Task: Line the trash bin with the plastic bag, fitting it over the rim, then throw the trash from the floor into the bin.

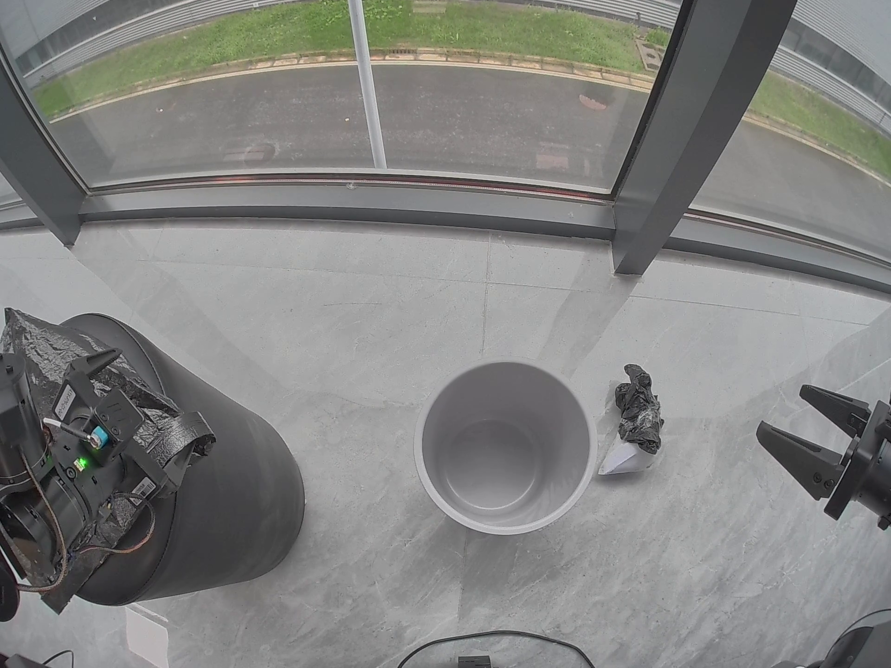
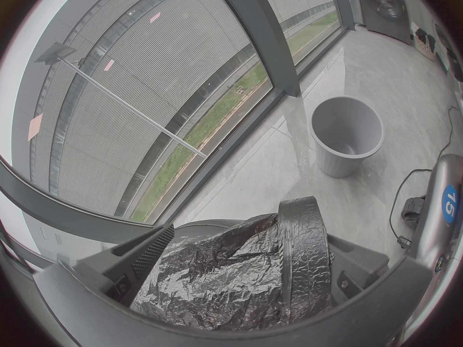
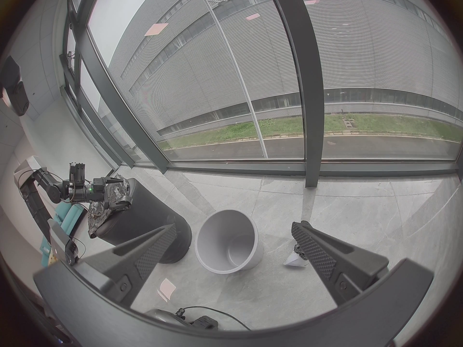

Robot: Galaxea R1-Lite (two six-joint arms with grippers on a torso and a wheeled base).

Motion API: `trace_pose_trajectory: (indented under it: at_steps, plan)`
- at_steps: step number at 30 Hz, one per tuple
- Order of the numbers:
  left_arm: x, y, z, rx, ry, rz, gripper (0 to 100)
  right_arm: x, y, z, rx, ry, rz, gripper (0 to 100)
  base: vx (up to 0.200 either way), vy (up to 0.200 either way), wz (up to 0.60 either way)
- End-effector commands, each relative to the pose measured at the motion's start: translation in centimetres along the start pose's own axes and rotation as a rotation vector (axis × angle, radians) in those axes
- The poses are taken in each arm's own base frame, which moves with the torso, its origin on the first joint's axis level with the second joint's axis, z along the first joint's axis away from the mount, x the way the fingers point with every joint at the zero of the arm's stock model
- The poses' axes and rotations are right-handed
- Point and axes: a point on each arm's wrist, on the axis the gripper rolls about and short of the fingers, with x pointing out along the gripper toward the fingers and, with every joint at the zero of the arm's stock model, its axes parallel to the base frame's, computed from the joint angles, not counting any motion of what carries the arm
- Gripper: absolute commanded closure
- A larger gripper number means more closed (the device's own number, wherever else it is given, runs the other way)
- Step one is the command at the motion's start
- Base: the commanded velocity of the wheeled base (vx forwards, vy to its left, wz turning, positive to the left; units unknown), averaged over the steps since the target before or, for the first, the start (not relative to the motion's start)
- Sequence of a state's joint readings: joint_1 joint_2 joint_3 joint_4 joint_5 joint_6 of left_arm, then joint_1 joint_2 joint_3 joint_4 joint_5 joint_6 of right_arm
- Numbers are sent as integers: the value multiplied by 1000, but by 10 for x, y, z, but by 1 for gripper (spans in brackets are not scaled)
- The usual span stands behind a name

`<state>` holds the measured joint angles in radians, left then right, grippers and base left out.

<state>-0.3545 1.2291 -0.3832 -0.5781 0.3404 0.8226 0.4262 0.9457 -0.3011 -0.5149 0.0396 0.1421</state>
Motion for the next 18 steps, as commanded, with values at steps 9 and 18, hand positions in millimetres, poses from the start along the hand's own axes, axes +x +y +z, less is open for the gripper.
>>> trace_pose_trajectory:
  at_steps: [9,18]
  plan:
    - [0,0,0,-7,2,7,100,-1,0,-1,0,1,2,0,0,0,0]
    - [-6,6,4,-67,-37,23,100,-1,0,-1,-1,1,2,0,0,0,0]
